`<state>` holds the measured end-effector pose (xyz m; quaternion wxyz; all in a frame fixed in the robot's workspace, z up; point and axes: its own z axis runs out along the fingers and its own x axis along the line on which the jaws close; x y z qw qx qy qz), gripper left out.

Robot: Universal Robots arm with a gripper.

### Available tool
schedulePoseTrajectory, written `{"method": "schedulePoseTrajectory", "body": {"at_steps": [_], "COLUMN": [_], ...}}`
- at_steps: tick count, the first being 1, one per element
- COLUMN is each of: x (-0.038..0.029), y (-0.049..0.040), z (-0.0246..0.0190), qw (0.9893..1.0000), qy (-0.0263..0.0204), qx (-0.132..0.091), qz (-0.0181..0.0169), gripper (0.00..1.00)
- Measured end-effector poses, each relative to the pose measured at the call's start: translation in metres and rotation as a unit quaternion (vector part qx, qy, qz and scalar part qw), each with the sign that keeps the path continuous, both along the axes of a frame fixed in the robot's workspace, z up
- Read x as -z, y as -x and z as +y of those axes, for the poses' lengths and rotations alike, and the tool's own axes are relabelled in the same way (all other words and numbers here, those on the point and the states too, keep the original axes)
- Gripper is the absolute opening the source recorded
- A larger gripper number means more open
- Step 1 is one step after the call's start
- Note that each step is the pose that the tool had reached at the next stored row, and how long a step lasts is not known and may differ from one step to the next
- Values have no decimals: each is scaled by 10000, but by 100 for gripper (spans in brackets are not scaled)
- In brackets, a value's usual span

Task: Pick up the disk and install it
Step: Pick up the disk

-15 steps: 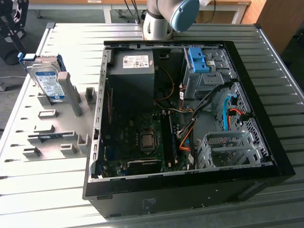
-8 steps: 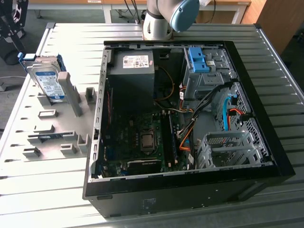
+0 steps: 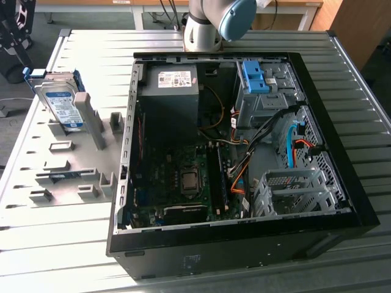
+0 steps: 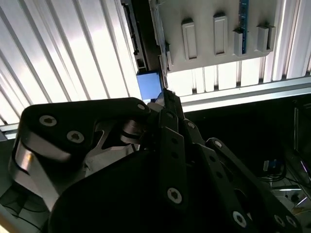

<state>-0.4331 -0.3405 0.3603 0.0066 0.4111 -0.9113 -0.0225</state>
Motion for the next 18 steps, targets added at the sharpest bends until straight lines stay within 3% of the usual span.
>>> {"method": "schedulePoseTrajectory", "body": {"at_steps": [13,18], "x": [0,0], "y": [0,0], "z": [1,0], "qw": [9990,9986], "qy": [0,0], "qx": [-457,-523], "qz": [0,0], "gripper": [11,11]}}
